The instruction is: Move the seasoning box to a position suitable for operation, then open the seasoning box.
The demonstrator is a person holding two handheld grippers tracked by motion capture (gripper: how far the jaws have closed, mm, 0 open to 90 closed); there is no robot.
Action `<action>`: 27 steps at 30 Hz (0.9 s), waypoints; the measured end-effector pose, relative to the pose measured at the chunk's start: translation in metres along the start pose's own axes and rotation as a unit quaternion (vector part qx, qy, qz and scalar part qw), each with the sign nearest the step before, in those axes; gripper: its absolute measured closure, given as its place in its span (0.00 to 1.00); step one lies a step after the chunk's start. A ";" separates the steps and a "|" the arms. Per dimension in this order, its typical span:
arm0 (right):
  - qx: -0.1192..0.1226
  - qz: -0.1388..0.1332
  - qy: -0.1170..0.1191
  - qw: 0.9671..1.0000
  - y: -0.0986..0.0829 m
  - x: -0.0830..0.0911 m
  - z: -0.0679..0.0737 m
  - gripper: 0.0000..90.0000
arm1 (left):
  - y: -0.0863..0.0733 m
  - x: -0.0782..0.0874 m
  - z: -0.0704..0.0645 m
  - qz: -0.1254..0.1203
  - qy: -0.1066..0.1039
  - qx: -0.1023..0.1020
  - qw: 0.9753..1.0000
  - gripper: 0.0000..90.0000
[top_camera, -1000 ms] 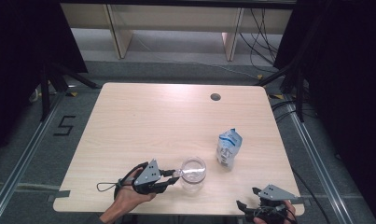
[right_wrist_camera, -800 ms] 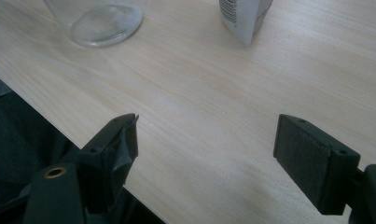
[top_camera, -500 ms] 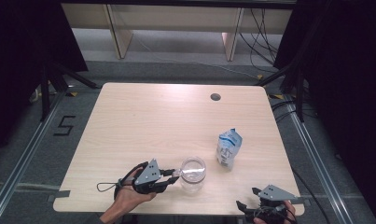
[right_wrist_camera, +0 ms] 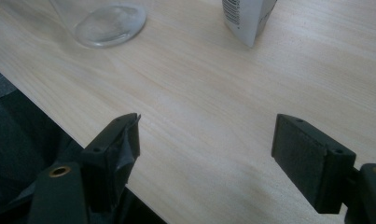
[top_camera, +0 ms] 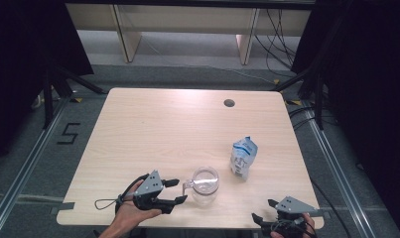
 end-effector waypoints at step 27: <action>0.001 -0.015 0.005 1.000 0.002 -0.001 0.003 0.18 | 0.012 0.019 -0.005 -0.047 0.027 0.063 0.997 0.42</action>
Point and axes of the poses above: each handheld gripper's, and its own axes: x roughly backward along the jaws, y roughly out of its top, z roughly to its left, the point moved 2 cm from there along -x, roughly forward along the jaws, and after that the axes turned 13 degrees about -y, right-handed, at the moved point
